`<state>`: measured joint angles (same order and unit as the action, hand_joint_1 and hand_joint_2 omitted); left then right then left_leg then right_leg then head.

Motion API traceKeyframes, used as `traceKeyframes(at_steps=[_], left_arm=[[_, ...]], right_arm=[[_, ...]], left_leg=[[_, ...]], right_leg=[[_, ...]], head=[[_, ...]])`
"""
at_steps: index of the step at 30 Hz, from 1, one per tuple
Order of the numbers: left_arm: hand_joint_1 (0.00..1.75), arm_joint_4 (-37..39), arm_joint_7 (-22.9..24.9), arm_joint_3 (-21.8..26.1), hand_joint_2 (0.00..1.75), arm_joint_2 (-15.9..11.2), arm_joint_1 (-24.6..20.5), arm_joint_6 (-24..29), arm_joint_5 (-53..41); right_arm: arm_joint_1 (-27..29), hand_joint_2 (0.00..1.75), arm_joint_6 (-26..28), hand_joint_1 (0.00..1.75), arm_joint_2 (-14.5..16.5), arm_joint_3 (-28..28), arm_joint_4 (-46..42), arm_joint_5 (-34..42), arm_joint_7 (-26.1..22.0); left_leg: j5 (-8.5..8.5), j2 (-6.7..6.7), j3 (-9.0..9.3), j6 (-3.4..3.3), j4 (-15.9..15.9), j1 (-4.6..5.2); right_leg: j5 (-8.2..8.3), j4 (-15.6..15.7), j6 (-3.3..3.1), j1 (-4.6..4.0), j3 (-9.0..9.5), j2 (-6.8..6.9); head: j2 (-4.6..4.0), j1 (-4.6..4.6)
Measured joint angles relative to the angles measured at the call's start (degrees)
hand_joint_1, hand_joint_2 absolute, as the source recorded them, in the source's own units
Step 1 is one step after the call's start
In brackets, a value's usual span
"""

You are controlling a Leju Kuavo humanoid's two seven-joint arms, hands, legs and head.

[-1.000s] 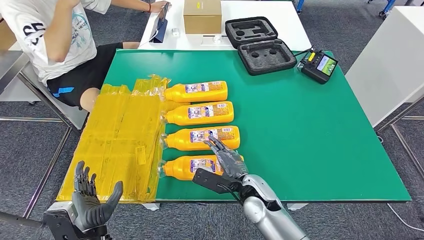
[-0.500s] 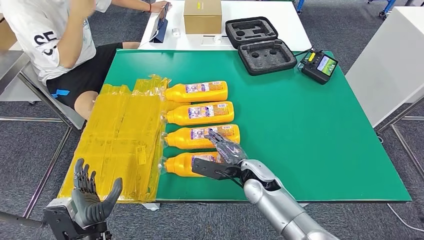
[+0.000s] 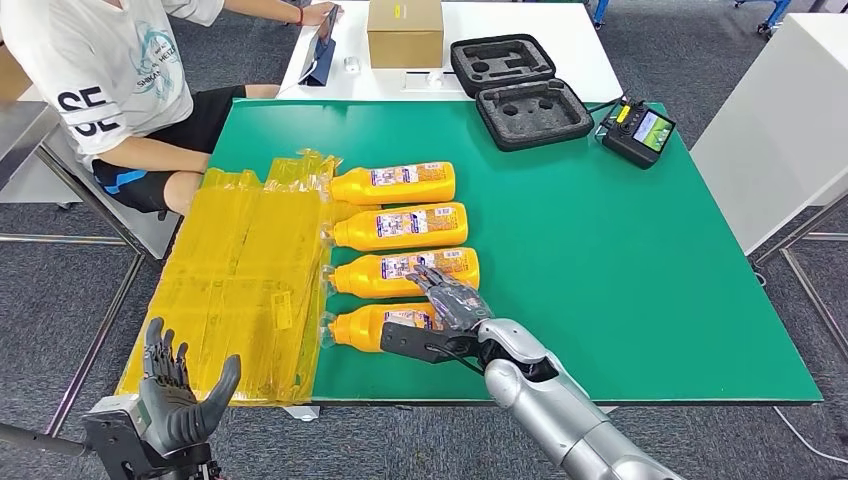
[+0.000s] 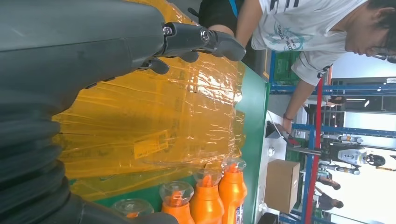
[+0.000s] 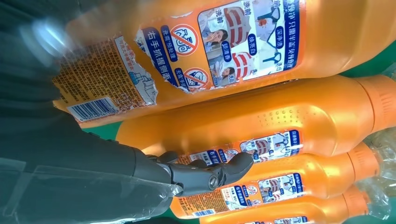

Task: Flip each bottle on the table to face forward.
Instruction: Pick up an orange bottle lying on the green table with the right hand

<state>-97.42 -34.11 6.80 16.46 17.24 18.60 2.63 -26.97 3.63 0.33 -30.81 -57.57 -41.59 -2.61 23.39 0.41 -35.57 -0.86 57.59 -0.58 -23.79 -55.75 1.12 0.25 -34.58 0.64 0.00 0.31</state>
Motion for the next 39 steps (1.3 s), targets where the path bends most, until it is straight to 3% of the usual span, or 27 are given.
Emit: traceKeyframes(at_steps=[33,34,35,37,38,39], left_arm=[[0.0,0.26,1.4,1.87,1.75,0.31,-0.44,-1.68,0.57],[0.0,0.26,1.5,1.89,1.75,0.31,-0.43,-1.72,0.57],[0.0,0.26,1.59,1.91,1.75,0.31,-0.43,-1.75,0.56],[0.0,0.27,1.68,1.96,1.75,0.31,-0.43,-1.79,0.56],[0.0,0.28,1.7,1.98,1.75,0.32,-0.43,-1.79,0.56],[0.0,0.28,1.72,2.02,1.75,0.32,-0.43,-1.8,0.56]], right_arm=[[4.37,1.75,-3.05,0.02,-2.17,-2.16,-4.37,-4.53,4.31],[4.41,1.75,-3.09,0.14,-2.3,-2.16,-4.39,-4.56,4.43],[4.44,1.75,-3.11,0.4,-2.43,-2.15,-4.39,-4.56,4.52],[4.49,1.75,-3.15,1.15,-2.64,-2.15,-4.4,-4.56,4.6],[4.51,1.75,-3.18,1.46,-2.72,-2.15,-4.4,-4.56,4.61],[4.51,1.75,-3.23,1.62,-2.79,-2.15,-4.4,-4.56,4.62]], left_leg=[[0.02,0.0,0.04,-0.01,0.0,0.01],[0.03,0.0,0.05,-0.01,0.0,0.02],[0.03,0.0,0.06,-0.01,0.0,0.02],[0.03,0.0,0.1,-0.01,0.0,0.03],[0.03,0.0,0.12,-0.01,0.0,0.03],[0.03,0.0,0.13,-0.01,0.0,0.03]], right_leg=[[-0.02,0.01,0.01,0.0,0.0,0.0],[-0.02,0.01,0.01,0.0,0.01,0.0],[-0.02,0.02,0.01,0.0,0.03,0.0],[-0.02,0.02,0.01,0.0,0.07,0.0],[-0.02,0.02,0.02,0.0,0.09,0.0],[-0.02,0.02,0.02,0.0,0.1,0.0]], head=[[0.0,0.01],[0.0,0.0],[0.0,0.0],[0.0,0.0],[0.0,0.0],[0.0,0.0]])
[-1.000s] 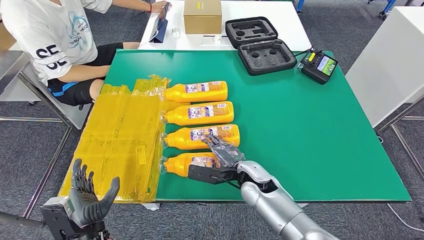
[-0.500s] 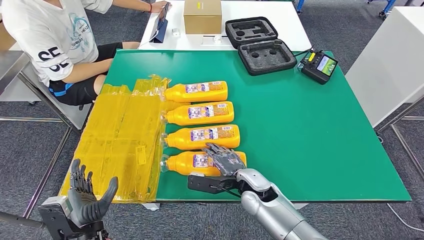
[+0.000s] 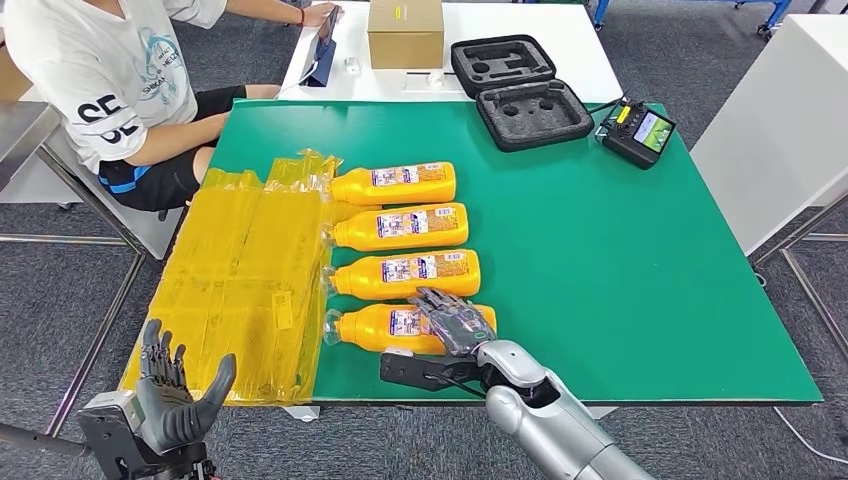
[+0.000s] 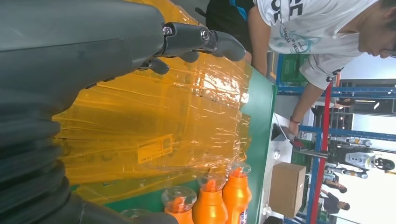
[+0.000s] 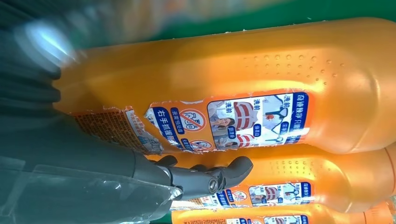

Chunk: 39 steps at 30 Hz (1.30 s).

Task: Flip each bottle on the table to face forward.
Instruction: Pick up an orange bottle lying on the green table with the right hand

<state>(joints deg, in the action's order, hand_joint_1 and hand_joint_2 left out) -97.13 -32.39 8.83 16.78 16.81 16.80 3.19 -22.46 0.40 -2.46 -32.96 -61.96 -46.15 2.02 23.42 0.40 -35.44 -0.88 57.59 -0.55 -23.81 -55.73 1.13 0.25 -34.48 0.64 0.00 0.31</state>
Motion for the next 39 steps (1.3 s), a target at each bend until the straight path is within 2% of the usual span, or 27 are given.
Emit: traceKeyframes(at_steps=[2,5,23,26,30,32,35,39], left_arm=[[0.0,0.01,0.05,0.08,1.75,0.01,0.0,-0.02,0.0],[0.0,0.04,0.16,0.21,1.75,0.01,0.0,-0.1,0.01],[0.0,0.18,0.39,0.7,1.75,0.16,0.01,-1.03,0.11],[0.0,0.32,0.44,0.77,1.75,0.16,-0.11,-1.28,0.24],[0.0,1.2,-0.31,0.79,1.75,0.18,-0.79,-1.61,0.82],[0.0,1.62,-0.85,0.75,1.75,0.3,-1.05,-1.49,1.09],[0.0,2.05,-1.39,0.67,1.75,0.57,-1.06,-1.24,1.26],[0.0,2.19,-1.72,0.6,1.75,0.7,-1.07,-1.18,1.27]], right_arm=[[-0.02,1.75,-0.23,1.71,-0.14,0.01,0.01,-0.03,0.04],[-0.03,1.75,-0.62,1.74,-0.32,0.04,0.02,-0.05,0.08],[-0.85,1.75,-3.21,1.75,-0.85,0.06,1.2,0.06,-2.64],[-1.11,1.75,-3.87,1.75,-0.96,0.32,1.21,4.94,-7.8],[0.9,1.75,-2.49,1.75,-0.19,2.27,-0.93,18.39,-22.89],[2.77,1.75,-1.05,1.75,1.09,3.53,-3.5,23.6,-28.32],[4.29,1.75,0.76,1.75,2.56,5.3,-7.11,26.98,-31.23],[5.77,1.75,1.19,1.75,3.19,6.36,-9.61,27.54,-31.63]], left_leg=[[0.0,0.0,0.03,0.0,0.0,0.0],[0.0,0.0,0.09,0.0,0.0,0.01],[0.11,0.01,0.45,-0.1,0.0,0.03],[0.11,0.02,0.5,-0.1,0.0,0.03],[0.14,0.05,0.42,-0.11,0.0,0.02],[0.11,0.04,0.32,-0.11,0.0,0.0],[0.1,0.03,0.26,-0.09,-0.01,-0.03],[0.12,0.03,0.18,-0.09,-0.01,0.01]], right_leg=[[0.0,0.0,0.0,0.0,0.03,0.0],[0.0,0.01,0.01,0.0,0.08,0.0],[-0.06,0.02,0.04,0.01,0.41,-0.01],[-0.06,0.02,0.04,0.02,0.46,-0.02],[-0.05,0.01,0.05,0.03,0.4,-0.05],[-0.05,0.0,0.06,0.02,0.3,-0.03],[-0.07,0.0,0.05,0.0,0.25,-0.02],[-0.08,0.0,0.06,0.01,0.19,-0.03]], head=[[0.0,0.01],[0.0,0.01],[0.0,0.01],[0.0,-0.01],[0.0,-0.01],[0.0,0.02],[0.0,0.02],[0.0,0.01]])
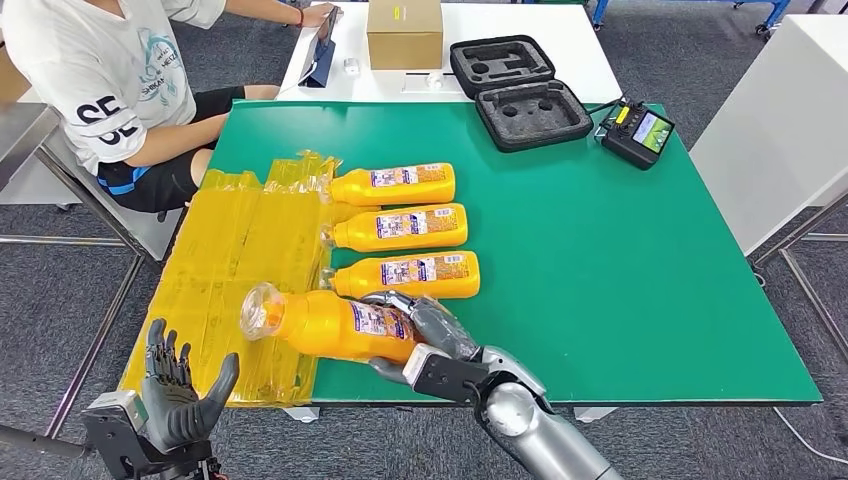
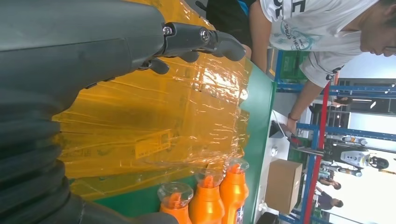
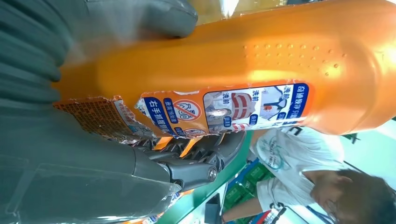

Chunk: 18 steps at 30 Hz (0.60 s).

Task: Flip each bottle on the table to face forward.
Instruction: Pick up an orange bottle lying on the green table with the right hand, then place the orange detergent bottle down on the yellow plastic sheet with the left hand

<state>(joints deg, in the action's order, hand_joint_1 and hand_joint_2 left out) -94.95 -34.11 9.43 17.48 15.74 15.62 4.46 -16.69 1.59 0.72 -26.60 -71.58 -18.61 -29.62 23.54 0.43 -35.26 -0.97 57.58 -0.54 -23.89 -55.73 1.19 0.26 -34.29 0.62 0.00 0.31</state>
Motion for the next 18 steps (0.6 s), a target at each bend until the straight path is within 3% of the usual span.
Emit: traceKeyframes(at_steps=[8,18], left_arm=[[0.0,0.22,-0.18,0.01,1.75,0.5,0.09,-0.12,0.2],[0.0,0.2,0.21,-1.19,1.75,0.56,0.82,-3.2,2.47]], right_arm=[[2.32,1.75,5.93,1.75,2.68,2.52,-4.12,6.4,-6.26],[5.92,1.75,11.05,1.75,4.8,4.86,-7.41,10.44,-7.88]], left_leg=[[0.02,-0.01,-0.06,-0.03,0.0,0.08],[0.04,-0.01,-0.09,-0.04,0.0,0.08]], right_leg=[[-0.01,0.01,0.02,0.1,-0.06,0.0],[-0.03,0.01,0.04,0.12,-0.09,0.0]], head=[[0.0,0.0],[0.0,0.0]])
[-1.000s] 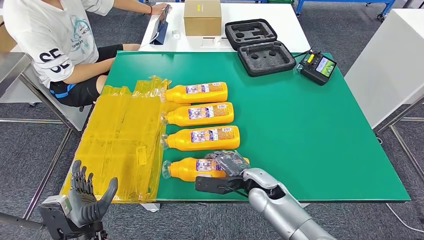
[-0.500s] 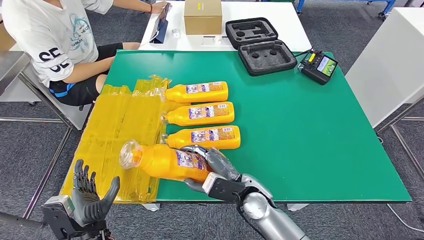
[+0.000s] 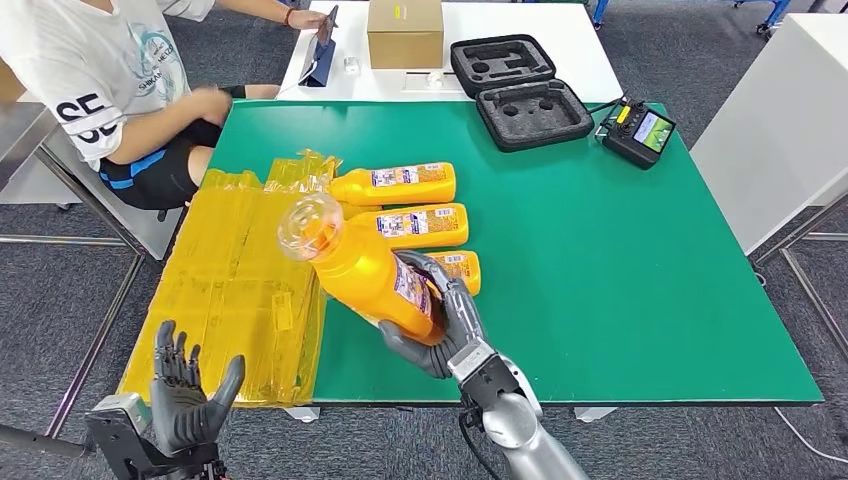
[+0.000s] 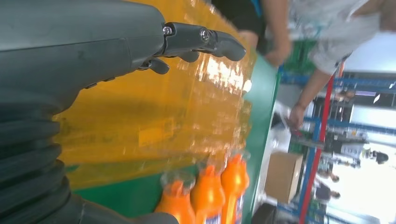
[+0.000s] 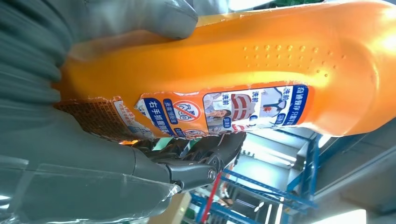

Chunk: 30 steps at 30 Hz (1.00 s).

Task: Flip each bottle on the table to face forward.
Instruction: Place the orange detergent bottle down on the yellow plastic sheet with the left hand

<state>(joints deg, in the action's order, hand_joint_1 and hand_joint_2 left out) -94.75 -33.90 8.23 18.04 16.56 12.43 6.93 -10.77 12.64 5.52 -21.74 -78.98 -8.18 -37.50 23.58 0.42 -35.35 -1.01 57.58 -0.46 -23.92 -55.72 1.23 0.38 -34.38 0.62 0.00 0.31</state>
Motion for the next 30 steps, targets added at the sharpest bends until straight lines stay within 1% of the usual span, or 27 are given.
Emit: traceKeyframes(at_steps=[3,6,10,14,19,23,30], left_arm=[[0.0,-0.2,0.82,-1.95,1.75,-0.33,0.47,-4.29,1.69],[0.0,-0.74,1.7,-5.47,1.75,-1.36,0.38,-8.0,3.09],[0.0,-0.94,2.72,-11.0,1.75,-3.41,-0.47,-10.57,5.07],[0.0,-0.97,2.78,-15.55,1.75,-5.21,-1.07,-11.13,5.44],[0.0,-0.78,2.69,-19.43,1.75,-7.0,-2.35,-10.93,5.77],[0.0,0.04,2.69,-20.77,1.75,-7.77,-3.72,-10.7,6.05],[0.0,2.07,3.16,-21.72,1.75,-8.38,-5.32,-9.69,6.66]], right_arm=[[0.42,1.75,-0.03,1.75,0.32,0.8,1.99,1.42,-0.63],[0.45,1.75,-0.57,1.75,0.97,1.4,5.5,3.14,-1.68],[0.43,1.75,-1.53,1.75,2.29,1.58,10.04,4.36,-2.04],[0.19,1.75,-2.73,1.75,3.59,1.59,13.81,4.84,-2.1],[-1.3,1.75,-5.01,1.75,5.51,0.88,19.03,4.37,-1.96],[-1.84,1.75,-5.84,1.75,6.95,-0.52,21.6,3.8,-1.95],[-2.21,1.75,-6.45,1.75,8.01,-2.73,22.91,2.99,-1.49]], left_leg=[[0.01,-0.01,-0.02,-0.02,0.0,0.03],[0.01,-0.01,-0.02,-0.03,0.0,0.05],[0.0,-0.01,-0.02,-0.03,0.0,0.05],[0.0,-0.01,-0.02,-0.02,0.0,0.04],[0.0,-0.01,-0.03,-0.02,-0.01,0.04],[-0.01,-0.01,-0.03,-0.03,-0.01,0.04],[-0.01,-0.01,-0.03,-0.03,0.0,0.06]], right_leg=[[0.0,0.0,0.01,0.01,-0.01,0.01],[0.0,0.0,0.01,0.02,-0.01,0.0],[0.0,0.0,0.01,0.03,-0.01,0.0],[0.0,-0.01,0.01,0.02,-0.01,0.0],[-0.01,-0.01,0.01,0.02,-0.03,0.0],[0.0,-0.01,0.01,0.03,-0.03,0.0],[0.0,-0.01,0.01,0.03,-0.03,0.0]], head=[[0.0,-0.01],[0.0,-0.01],[0.0,0.0],[0.0,0.01],[0.0,-0.01],[0.0,0.01],[0.0,0.01]])
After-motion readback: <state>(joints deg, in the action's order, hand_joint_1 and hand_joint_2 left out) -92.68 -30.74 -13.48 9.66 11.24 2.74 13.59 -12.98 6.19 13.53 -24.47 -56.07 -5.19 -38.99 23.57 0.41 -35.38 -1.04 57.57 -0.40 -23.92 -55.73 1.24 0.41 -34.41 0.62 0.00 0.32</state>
